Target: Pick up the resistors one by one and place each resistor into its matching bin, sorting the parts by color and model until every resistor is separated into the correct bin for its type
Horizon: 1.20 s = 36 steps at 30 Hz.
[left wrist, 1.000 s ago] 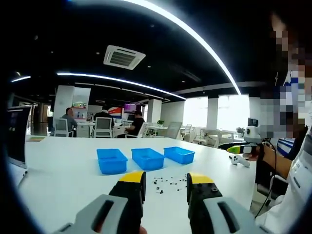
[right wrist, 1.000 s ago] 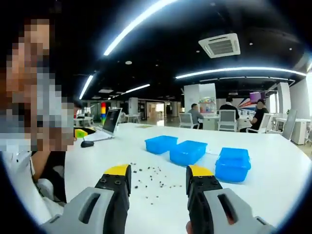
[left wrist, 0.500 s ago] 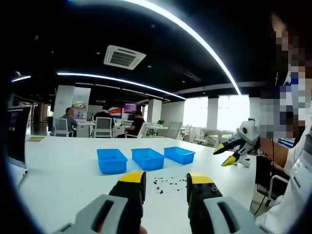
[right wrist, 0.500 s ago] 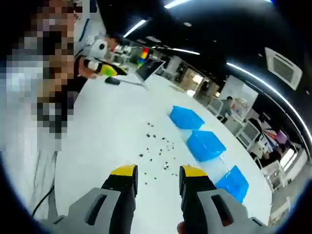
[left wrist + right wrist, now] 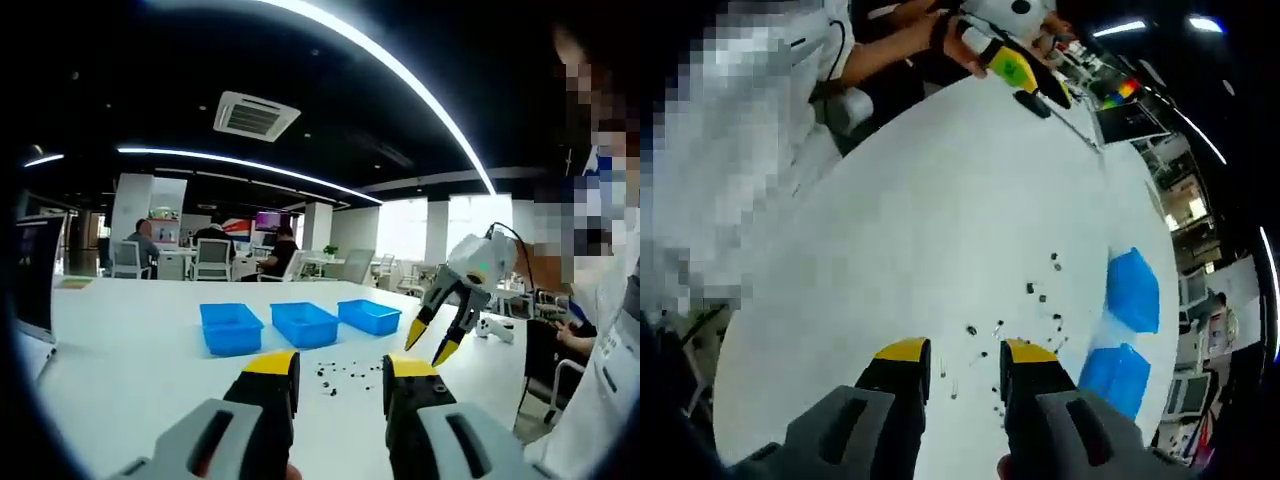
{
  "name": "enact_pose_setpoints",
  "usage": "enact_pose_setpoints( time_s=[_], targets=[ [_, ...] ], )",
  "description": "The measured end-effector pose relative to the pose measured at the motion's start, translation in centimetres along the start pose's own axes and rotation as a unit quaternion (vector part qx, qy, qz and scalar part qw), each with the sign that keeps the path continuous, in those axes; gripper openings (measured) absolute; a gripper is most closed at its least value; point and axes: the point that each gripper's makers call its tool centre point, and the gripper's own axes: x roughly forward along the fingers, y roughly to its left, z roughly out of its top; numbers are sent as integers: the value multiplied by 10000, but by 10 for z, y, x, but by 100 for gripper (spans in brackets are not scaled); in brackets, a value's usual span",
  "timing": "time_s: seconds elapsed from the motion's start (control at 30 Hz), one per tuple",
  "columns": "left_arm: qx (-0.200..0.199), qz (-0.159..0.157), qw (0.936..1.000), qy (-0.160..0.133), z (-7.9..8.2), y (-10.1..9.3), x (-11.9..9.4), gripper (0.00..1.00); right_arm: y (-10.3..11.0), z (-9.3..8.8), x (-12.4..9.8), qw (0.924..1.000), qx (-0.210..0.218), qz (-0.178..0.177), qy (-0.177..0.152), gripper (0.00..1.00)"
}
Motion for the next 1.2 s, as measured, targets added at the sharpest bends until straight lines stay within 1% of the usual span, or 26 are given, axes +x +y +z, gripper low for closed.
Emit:
enact_pose_setpoints(
  time_s=[0.03,0.13,0.17,0.23,0.3,0.4,0.57,0.63,0.7,0.73,0.77,0.8,0.83,0.87,0.93,1.03,1.2],
  targets=[
    [-2,9,10000,-2,0,1,0,35,0,-2,6,9998,-116,125,127,29],
    [-13,27,10000,-3,0,3,-1,35,2,-4,20,9982,-356,369,322,26],
    [-20,34,10000,-5,0,3,-1,35,4,-3,27,9968,-449,548,370,26],
    [-22,39,10000,4,-1,4,-1,35,3,-4,32,9951,-567,669,451,25],
    [-39,44,10000,9,-2,5,-1,35,-1,-4,36,9947,-598,704,457,23],
    [-41,32,10000,9,-3,4,0,35,-5,-8,41,9919,-736,906,501,21],
    [-55,34,10000,-3,-3,3,0,35,-9,-12,49,9896,-772,1100,521,18],
    [-56,43,10000,-10,-3,3,0,35,-5,-18,53,9863,-801,1304,613,18],
    [-59,61,10000,-20,-2,4,0,35,-3,-23,58,9845,-779,1417,675,17],
    [-64,65,10000,-24,-2,4,0,35,2,-20,57,9821,-704,1648,575,15],
    [-70,63,10000,-17,-3,5,1,35,-3,-22,57,9832,-697,1564,628,16],
    [-78,66,9999,6,-5,6,2,35,0,-21,58,9809,-641,1718,653,15],
    [-86,70,9999,24,-6,6,2,35,5,-22,57,9771,-660,1914,649,11],
    [-87,68,9999,36,-7,6,3,35,3,-22,57,9781,-699,1853,639,10],
    [-87,49,9999,39,-7,5,3,35,1,-22,58,9774,-651,1918,599,7],
    [-70,41,10000,19,-5,4,2,35,2,-22,58,9771,-534,1981,563,7],
    [-70,76,9999,-2,-4,6,0,35,3,-20,56,9812,-396,1818,513,6]
  ],
)
